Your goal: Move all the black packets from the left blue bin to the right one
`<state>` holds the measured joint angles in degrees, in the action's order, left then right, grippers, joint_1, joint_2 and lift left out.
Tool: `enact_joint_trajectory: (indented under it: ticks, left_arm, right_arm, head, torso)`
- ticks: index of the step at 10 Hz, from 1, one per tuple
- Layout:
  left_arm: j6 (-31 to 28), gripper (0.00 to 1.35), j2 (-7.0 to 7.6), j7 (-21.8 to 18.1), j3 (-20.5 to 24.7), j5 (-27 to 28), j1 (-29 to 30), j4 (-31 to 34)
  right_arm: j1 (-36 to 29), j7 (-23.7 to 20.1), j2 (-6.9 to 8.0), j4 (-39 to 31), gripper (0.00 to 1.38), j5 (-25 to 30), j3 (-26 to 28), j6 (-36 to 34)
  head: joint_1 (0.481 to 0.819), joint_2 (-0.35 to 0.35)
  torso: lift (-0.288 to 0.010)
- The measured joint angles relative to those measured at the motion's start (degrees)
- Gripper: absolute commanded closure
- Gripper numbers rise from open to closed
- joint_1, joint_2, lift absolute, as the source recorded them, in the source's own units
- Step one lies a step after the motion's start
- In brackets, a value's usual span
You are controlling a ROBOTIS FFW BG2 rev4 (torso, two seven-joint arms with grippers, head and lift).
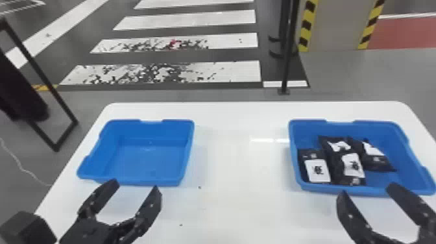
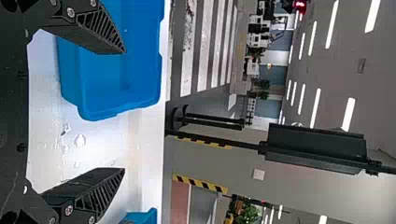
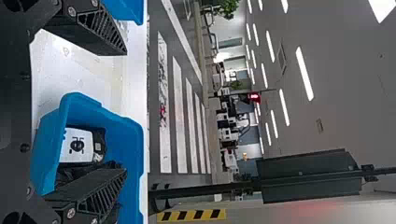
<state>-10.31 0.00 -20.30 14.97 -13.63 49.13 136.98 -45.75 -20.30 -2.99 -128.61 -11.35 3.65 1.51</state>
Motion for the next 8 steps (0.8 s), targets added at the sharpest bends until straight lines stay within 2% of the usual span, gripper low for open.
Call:
enact_joint_trajectory:
  ticks: [8]
  left_arm:
    - [0.2,0.15,0.0,0.0,0.1,-0.5,0.4,0.1]
  right_arm:
    - [-0.2,0.0,0.0,-0.3,0.13,-0.5,-0.2,-0.8]
  head:
    - [0.695,0.138]
  torso:
    - [-0.14]
